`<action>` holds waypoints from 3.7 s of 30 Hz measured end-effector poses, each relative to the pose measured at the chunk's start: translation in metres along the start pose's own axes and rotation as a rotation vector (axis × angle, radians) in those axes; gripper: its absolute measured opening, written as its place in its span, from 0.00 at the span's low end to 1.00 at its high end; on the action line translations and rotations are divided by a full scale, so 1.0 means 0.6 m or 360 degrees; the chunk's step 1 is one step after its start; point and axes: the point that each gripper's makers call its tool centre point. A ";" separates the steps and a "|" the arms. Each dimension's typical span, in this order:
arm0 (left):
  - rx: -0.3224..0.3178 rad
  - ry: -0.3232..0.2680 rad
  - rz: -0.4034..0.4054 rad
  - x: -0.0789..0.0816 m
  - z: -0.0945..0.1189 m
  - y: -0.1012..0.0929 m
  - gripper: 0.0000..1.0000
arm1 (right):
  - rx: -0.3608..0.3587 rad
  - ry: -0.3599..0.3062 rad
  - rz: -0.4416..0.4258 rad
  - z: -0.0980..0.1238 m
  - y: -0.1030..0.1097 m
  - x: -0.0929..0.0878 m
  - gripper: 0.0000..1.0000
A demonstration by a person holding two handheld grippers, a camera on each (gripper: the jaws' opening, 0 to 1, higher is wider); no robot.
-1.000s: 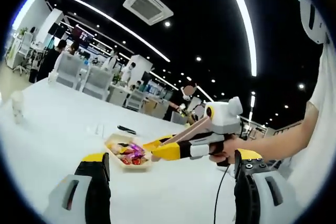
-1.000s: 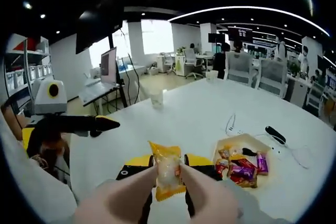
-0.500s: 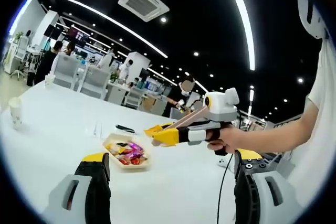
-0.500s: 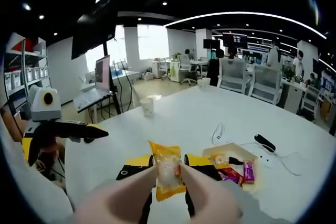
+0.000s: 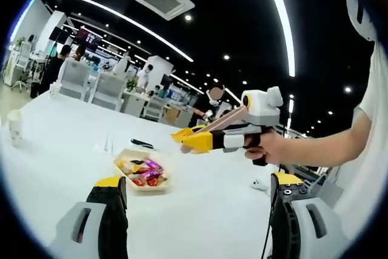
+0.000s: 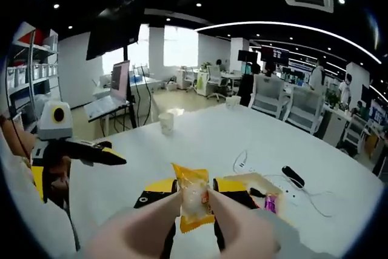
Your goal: Place the target food into the container with the food tongs after gripping and lifting it, then release it inside without dropping or visibly crushing the food.
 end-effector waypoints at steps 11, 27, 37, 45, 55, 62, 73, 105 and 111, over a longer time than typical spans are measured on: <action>-0.0003 0.0010 -0.0023 -0.011 -0.013 -0.032 0.99 | -0.0028 0.0039 0.0149 0.022 -0.016 0.001 0.23; 0.0025 -0.0051 0.0004 0.015 -0.006 -0.036 0.99 | -0.0022 0.0045 0.0273 0.028 -0.033 0.039 0.23; 0.0075 -0.0019 -0.0013 0.001 0.006 -0.022 0.99 | -0.0057 0.0072 0.0304 0.016 -0.077 0.053 0.23; 0.0105 -0.0027 -0.0005 0.006 0.007 -0.003 0.99 | -0.0125 0.0112 0.0272 0.015 -0.128 0.042 0.23; 0.0122 -0.0024 0.0026 0.007 -0.002 0.014 0.99 | -0.0161 0.0110 0.0218 0.007 -0.163 0.045 0.23; 0.0142 -0.0014 0.0022 0.010 -0.006 0.033 0.99 | -0.0163 0.0112 0.0227 -0.004 -0.181 0.053 0.23; 0.0170 0.0022 0.0041 0.003 -0.009 0.055 0.99 | -0.0185 0.0106 0.0180 -0.043 -0.218 0.054 0.23; 0.0231 0.0059 0.0036 -0.001 -0.036 0.115 0.99 | -0.0248 0.0082 -0.0126 -0.109 -0.289 0.001 0.26; 0.0228 0.0058 0.0039 -0.002 -0.035 0.117 0.99 | -0.0252 0.0102 -0.0115 -0.105 -0.281 -0.003 0.26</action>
Point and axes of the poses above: the point that each gripper's makers call its tool centre point, and the gripper's own axes: z roughly backward along the fingers, y roughly to its left, x roughly out of its top, and after that the axes turned 2 degrees about z, right-handed
